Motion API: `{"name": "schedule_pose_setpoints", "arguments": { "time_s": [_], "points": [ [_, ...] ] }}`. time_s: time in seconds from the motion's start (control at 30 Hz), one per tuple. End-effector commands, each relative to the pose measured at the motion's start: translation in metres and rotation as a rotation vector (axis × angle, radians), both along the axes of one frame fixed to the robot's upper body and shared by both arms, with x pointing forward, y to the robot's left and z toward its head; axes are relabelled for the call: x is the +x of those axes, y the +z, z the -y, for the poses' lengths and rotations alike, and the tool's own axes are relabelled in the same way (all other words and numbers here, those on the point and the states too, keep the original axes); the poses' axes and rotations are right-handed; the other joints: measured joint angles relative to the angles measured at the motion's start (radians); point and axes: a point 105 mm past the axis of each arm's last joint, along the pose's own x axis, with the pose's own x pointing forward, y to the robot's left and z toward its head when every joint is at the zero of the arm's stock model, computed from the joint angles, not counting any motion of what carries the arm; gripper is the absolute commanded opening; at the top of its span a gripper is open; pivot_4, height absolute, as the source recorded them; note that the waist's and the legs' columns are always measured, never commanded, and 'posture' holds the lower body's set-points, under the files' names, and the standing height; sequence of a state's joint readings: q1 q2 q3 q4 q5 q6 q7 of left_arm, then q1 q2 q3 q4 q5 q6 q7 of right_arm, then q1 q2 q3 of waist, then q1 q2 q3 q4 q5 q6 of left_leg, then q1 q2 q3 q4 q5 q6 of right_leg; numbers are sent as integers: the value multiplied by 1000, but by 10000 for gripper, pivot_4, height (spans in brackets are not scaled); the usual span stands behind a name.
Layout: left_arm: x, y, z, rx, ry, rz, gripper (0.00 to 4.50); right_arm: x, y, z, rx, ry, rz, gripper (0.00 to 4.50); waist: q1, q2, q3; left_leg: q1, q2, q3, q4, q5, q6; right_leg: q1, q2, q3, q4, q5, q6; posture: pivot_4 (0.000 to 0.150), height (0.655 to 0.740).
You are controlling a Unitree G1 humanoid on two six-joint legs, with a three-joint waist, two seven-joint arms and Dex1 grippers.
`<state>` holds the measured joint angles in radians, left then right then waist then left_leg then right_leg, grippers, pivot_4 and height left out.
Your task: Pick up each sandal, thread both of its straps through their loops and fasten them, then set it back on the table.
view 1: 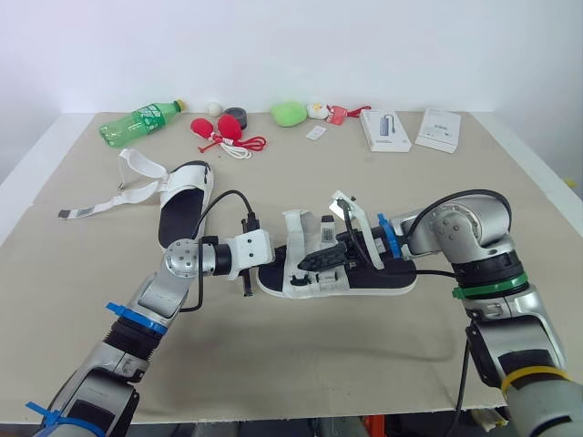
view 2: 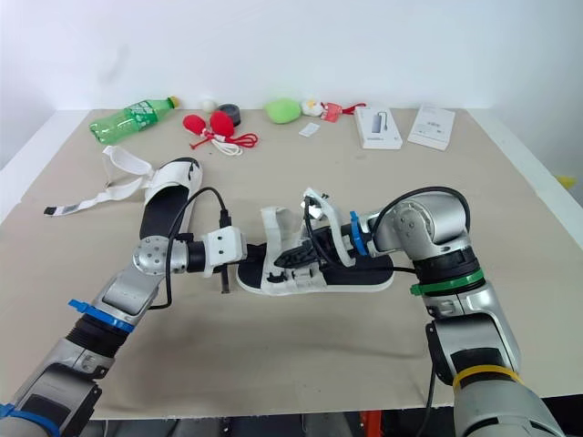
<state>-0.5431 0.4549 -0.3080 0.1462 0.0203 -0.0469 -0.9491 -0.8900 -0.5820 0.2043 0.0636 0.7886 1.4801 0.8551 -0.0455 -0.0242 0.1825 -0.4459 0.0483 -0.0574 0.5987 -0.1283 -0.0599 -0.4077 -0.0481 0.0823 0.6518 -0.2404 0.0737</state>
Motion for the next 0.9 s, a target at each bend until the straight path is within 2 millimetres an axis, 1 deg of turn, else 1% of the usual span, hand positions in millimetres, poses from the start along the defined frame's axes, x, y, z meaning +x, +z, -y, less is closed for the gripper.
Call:
{"name": "schedule_pose_setpoints", "arguments": {
  "time_s": [0.03,0.23,0.3,0.33,0.37,0.4,0.43,0.5,0.6,0.7,0.83,0.9],
  "points": [
    [0,-2,-1,21,-3,2,0,-6,3,0,-8,40,48,271,0,0,0,0,0,0,0,0,0,0,0,0,0,0,0,1500,7400],
    [1,-2,-2,24,0,3,0,-15,3,-2,-20,134,139,271,0,0,0,0,0,0,0,0,0,0,0,0,0,0,0,1500,7400],
    [1,-2,-2,24,-1,3,0,-18,7,-4,2,155,148,271,0,0,0,0,0,0,0,0,0,0,0,0,0,0,0,1500,7400],
    [1,-2,-2,23,-1,2,0,-19,10,-5,14,168,155,5218,0,0,0,0,0,0,0,0,0,0,0,0,0,0,0,1500,7400],
    [1,-2,-2,23,-1,2,0,-19,13,-7,26,178,173,6818,0,0,0,0,0,0,0,0,0,0,0,0,0,0,0,1500,7400],
    [1,-1,-2,23,-1,2,0,-19,17,-9,41,187,187,10247,0,0,0,0,0,0,0,0,0,0,0,0,0,0,0,1500,7400],
    [1,-1,-2,23,-1,1,0,-19,21,-11,56,192,200,12331,0,0,0,0,0,0,0,0,0,0,0,0,0,0,0,1500,7400],
    [1,-1,-2,22,0,1,0,-14,29,-14,79,185,242,20090,0,0,0,0,0,0,0,0,0,0,0,0,0,0,0,1500,7400],
    [1,-1,-1,19,0,0,0,1,38,-17,88,136,294,20090,-1,0,0,0,0,0,0,0,0,0,0,0,0,0,0,1500,7400],
    [0,-2,-1,18,-1,-1,0,14,43,-17,92,91,307,20090,-1,0,0,0,0,0,0,0,0,0,0,0,0,0,0,1500,7400],
    [0,-2,0,16,1,-2,0,23,43,-18,92,59,298,20090,0,0,0,0,0,0,0,0,0,0,0,0,0,0,0,1500,7400],
    [0,-2,0,15,3,-2,0,25,43,-18,95,49,291,14772,0,0,0,0,0,0,0,0,0,0,0,0,0,0,0,1500,7400]
  ]
}}
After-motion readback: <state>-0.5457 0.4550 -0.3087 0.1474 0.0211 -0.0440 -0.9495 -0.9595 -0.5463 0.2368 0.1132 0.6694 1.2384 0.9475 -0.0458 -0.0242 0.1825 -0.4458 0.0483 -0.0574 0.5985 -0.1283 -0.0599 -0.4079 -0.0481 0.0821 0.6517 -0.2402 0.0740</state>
